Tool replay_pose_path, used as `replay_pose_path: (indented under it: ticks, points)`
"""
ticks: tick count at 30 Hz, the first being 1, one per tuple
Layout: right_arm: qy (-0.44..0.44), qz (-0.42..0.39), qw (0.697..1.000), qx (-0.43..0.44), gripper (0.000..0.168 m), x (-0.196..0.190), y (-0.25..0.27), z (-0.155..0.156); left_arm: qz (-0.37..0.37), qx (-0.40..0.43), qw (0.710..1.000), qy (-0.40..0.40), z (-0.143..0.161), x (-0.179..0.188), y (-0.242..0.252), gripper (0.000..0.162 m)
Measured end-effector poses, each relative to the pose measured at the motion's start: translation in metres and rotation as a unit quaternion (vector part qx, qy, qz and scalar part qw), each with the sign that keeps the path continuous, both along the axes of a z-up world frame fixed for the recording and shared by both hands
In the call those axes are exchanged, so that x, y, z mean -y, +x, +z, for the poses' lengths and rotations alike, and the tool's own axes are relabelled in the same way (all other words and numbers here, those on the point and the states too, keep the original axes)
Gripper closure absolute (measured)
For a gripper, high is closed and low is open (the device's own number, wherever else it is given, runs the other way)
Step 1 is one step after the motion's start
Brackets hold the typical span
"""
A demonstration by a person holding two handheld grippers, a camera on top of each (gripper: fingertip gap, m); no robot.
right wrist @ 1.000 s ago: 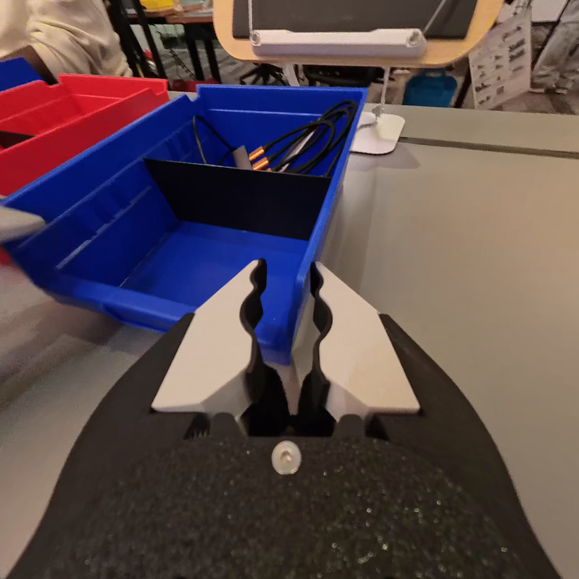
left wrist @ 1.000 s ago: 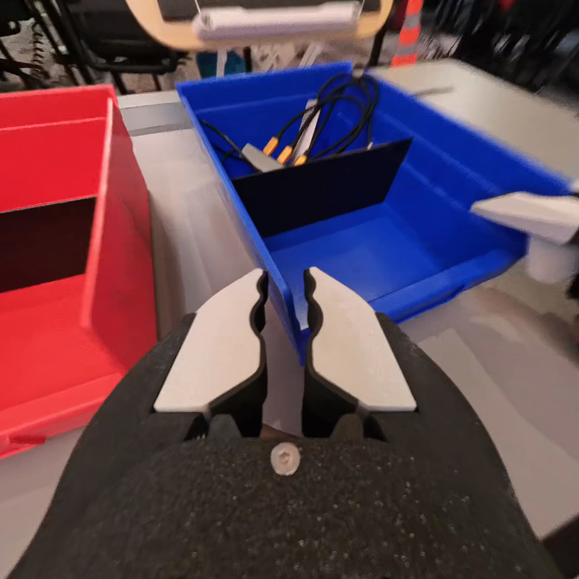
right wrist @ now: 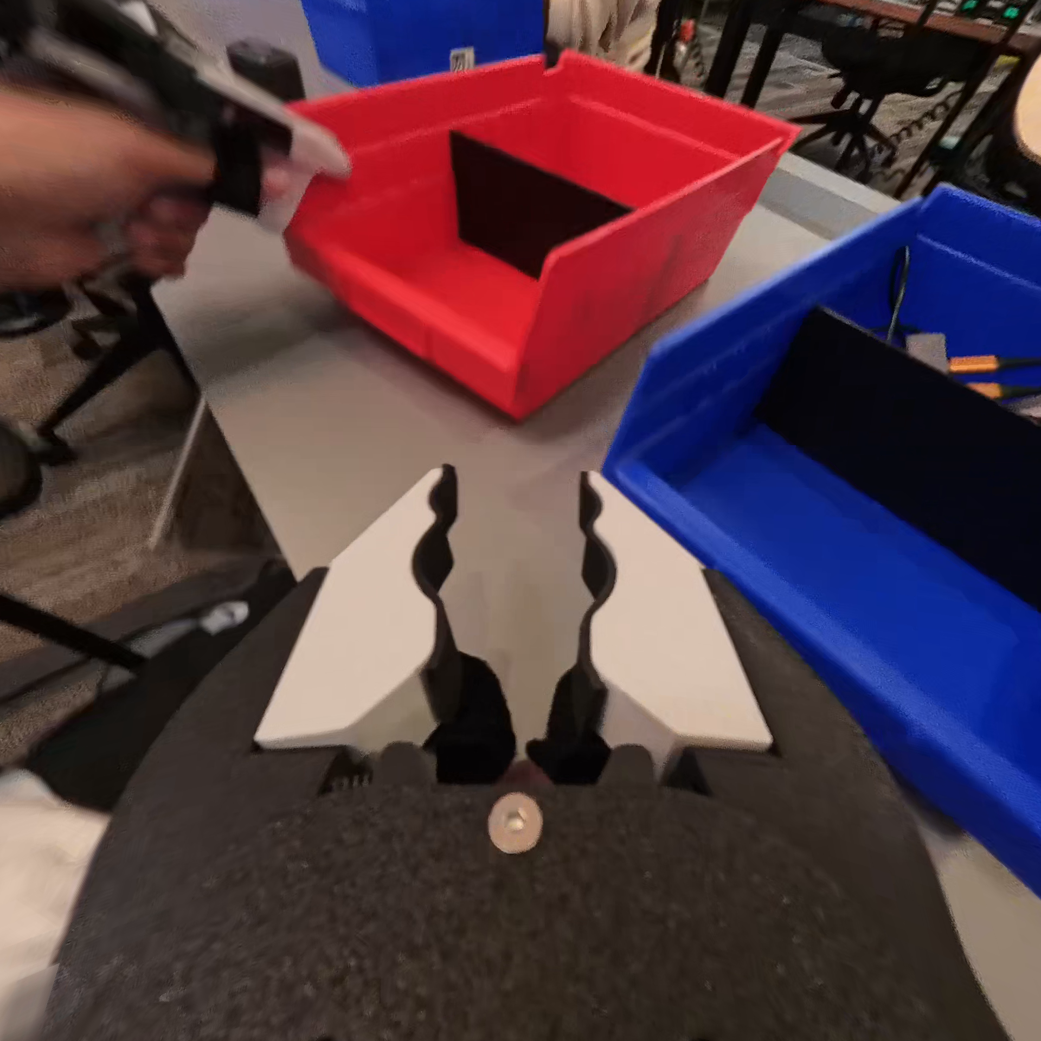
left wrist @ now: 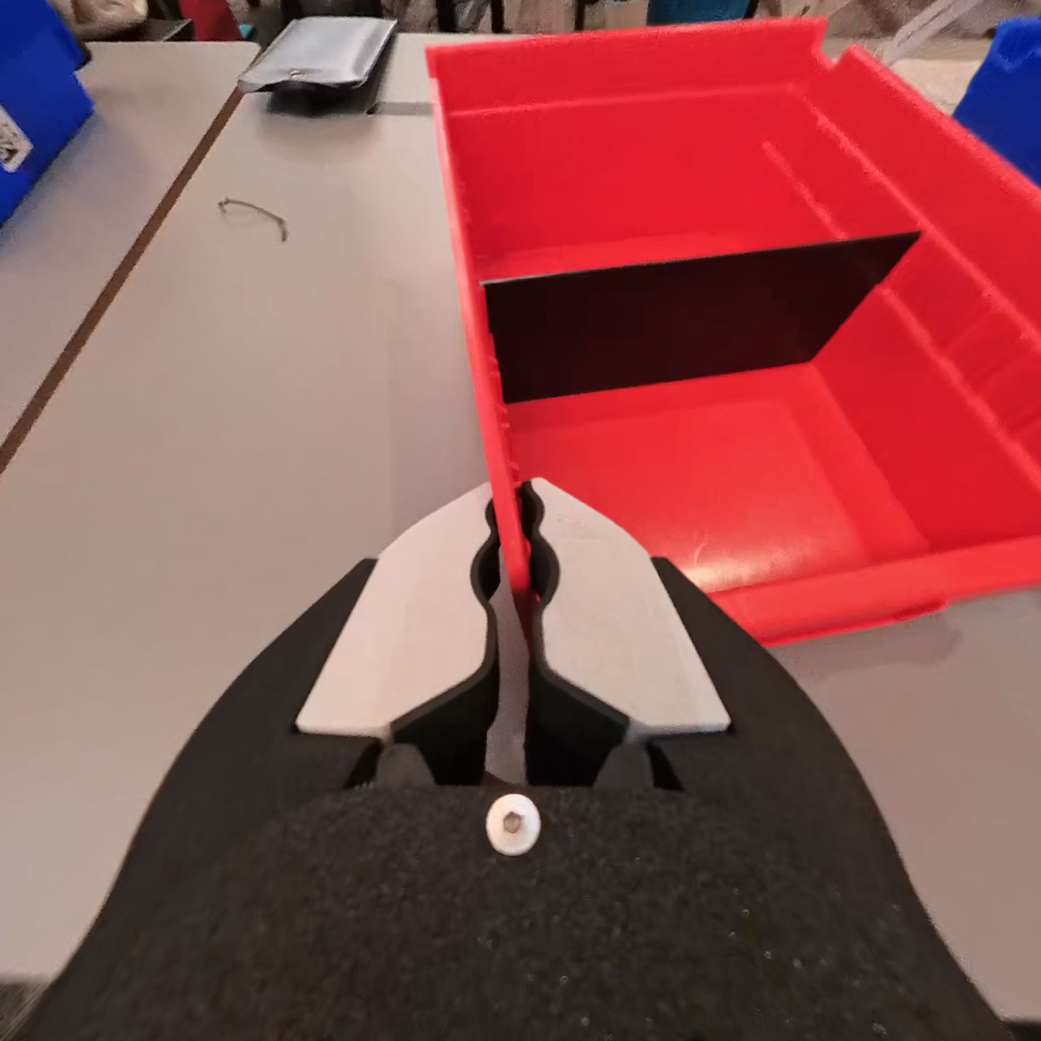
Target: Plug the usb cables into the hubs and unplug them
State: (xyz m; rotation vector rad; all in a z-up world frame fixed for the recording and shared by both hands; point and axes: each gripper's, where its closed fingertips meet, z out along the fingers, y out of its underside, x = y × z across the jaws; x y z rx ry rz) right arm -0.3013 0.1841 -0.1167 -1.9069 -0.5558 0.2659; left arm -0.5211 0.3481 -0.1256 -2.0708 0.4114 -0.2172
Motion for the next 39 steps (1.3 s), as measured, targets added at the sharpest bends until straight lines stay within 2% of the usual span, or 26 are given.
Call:
replay_pose_path:
  ticks: [3, 5, 8, 10, 11, 12, 13, 14, 16, 18, 23, 27, 32, 35, 39]
  points:
    - [-0.045, -0.045, 0.997, -0.050, 0.112, -0.035, -0.023, 0.005, 0.019, -0.019, 1.000, 0.008, 0.000, 0.032, -0.011, 0.157]
    - [-0.068, -0.096, 0.990, -0.080, 0.111, -0.057, -0.031, 0.003, 0.026, -0.029, 0.999, 0.016, 0.000, 0.054, -0.019, 0.157]
    - [-0.088, -0.107, 0.985, -0.100, 0.108, -0.070, -0.056, -0.009, 0.043, -0.025, 0.998, 0.036, 0.001, 0.084, -0.027, 0.157]
    - [-0.102, -0.096, 0.986, -0.090, 0.121, -0.067, -0.076, -0.020, 0.052, -0.022, 0.998, 0.039, 0.002, 0.099, -0.030, 0.157]
    - [-0.098, -0.095, 0.987, -0.090, 0.117, -0.065, -0.083, -0.021, 0.053, -0.024, 0.997, 0.043, 0.002, 0.105, -0.030, 0.156]
    - [-0.089, -0.110, 0.987, -0.082, 0.124, -0.065, -0.081, -0.019, 0.057, -0.025, 0.997, 0.047, 0.002, 0.111, -0.031, 0.155]
    - [-0.083, -0.139, 0.985, -0.068, 0.146, -0.065, -0.074, -0.017, 0.061, -0.025, 0.997, 0.048, 0.003, 0.116, -0.033, 0.154]
    - [-0.070, -0.159, 0.983, -0.056, 0.164, -0.066, -0.067, -0.011, 0.067, -0.017, 0.996, 0.049, 0.006, 0.121, -0.035, 0.153]
    - [-0.050, -0.155, 0.986, -0.044, 0.164, -0.062, -0.069, -0.001, 0.081, 0.027, 0.994, 0.064, 0.020, 0.130, -0.036, 0.153]
    - [-0.013, -0.153, 0.988, -0.029, 0.164, -0.058, -0.071, 0.016, 0.108, 0.037, 0.989, 0.098, 0.036, 0.138, -0.039, 0.154]
    - [0.122, -0.177, 0.977, -0.012, 0.164, -0.044, -0.039, 0.095, 0.107, 0.014, 0.972, 0.208, 0.099, 0.143, -0.016, 0.157]
    - [0.165, -0.230, 0.959, -0.012, 0.164, -0.030, 0.039, 0.144, 0.064, 0.028, 0.968, 0.241, 0.139, 0.134, 0.055, 0.157]
    - [0.193, -0.344, 0.919, 0.010, 0.164, 0.000, 0.201, 0.177, -0.045, 0.060, 0.963, 0.259, 0.166, 0.132, 0.216, 0.155]
    - [0.174, -0.397, 0.901, -0.004, 0.164, 0.029, 0.306, 0.171, -0.113, 0.114, 0.960, 0.229, 0.167, 0.147, 0.325, 0.152]
    - [0.130, -0.457, 0.879, -0.036, 0.166, 0.069, 0.424, 0.128, -0.184, 0.115, 0.963, 0.157, 0.129, 0.174, 0.450, 0.151]
